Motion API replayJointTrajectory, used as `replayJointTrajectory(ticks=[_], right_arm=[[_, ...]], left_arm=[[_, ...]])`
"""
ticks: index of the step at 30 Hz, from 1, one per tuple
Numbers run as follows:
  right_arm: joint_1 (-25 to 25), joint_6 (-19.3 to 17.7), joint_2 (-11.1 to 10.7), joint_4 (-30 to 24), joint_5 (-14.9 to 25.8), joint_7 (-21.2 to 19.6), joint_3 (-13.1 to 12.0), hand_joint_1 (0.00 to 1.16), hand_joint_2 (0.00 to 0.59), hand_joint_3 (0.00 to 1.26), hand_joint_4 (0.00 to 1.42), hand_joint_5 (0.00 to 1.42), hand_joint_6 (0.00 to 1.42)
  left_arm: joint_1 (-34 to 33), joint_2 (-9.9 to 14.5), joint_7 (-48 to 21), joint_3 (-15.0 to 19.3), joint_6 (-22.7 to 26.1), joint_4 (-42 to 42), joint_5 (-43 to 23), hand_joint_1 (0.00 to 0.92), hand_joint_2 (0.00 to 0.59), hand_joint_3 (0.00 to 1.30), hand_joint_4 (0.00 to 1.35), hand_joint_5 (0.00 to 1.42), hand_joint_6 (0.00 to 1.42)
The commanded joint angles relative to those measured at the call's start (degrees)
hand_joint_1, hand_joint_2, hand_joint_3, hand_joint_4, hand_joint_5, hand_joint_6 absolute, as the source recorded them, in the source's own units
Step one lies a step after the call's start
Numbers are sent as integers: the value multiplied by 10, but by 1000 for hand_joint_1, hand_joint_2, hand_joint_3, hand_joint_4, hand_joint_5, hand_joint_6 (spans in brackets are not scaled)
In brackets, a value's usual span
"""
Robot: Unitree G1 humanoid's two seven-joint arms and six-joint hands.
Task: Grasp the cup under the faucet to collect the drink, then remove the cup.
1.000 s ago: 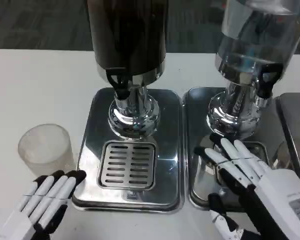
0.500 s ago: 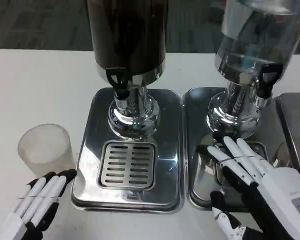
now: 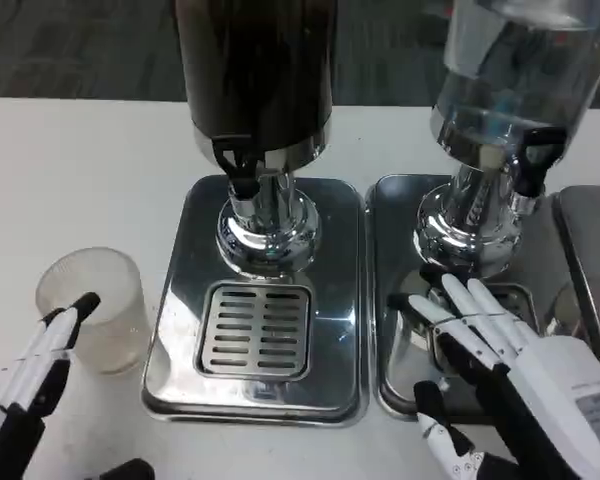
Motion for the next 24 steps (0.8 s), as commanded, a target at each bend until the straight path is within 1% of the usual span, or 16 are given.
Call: replayJointTrajectory(ticks=[1,3,6,9,11,13,15,20,24], right_arm=[[-2,0,2,3,2,3,3,487,586,156,2,0,111],[-2,3,7,-1,-5,3,10,487,586,156,2,0,111],[-3,14,20,-5,-18,4,26,487,586,156,2,0,111],[-3,14,24,-5,-21,0,29,487,586,156,2,0,111],[-4,12,22,-1,-16,0,27,487,586,159,2,0,111],[-6,5,13,6,-5,3,19,487,586,161,2,0,111],[-9,2,8,8,2,2,14,487,586,163,2,0,111],[-11,6,7,7,4,3,17,487,586,164,2,0,111],[-10,5,5,5,4,3,17,486,586,166,2,0,111]], left_arm=[[-6,-10,-19,11,12,0,-14,0,55,0,0,0,92],[-9,-10,-25,18,13,6,-23,0,54,0,0,0,92],[-19,-5,-37,28,10,26,-40,0,53,0,0,0,93],[-34,-6,-58,31,16,41,-62,0,52,0,0,0,93],[-44,-7,-76,28,21,46,-78,0,52,0,0,0,94],[-50,-14,-89,24,29,40,-85,0,52,0,0,0,91],[-54,-18,-99,23,37,38,-90,0,51,0,0,0,88],[-73,-20,-126,27,57,51,-113,0,50,0,0,0,86],[-100,-23,-143,26,84,61,-126,0,45,0,0,0,86]])
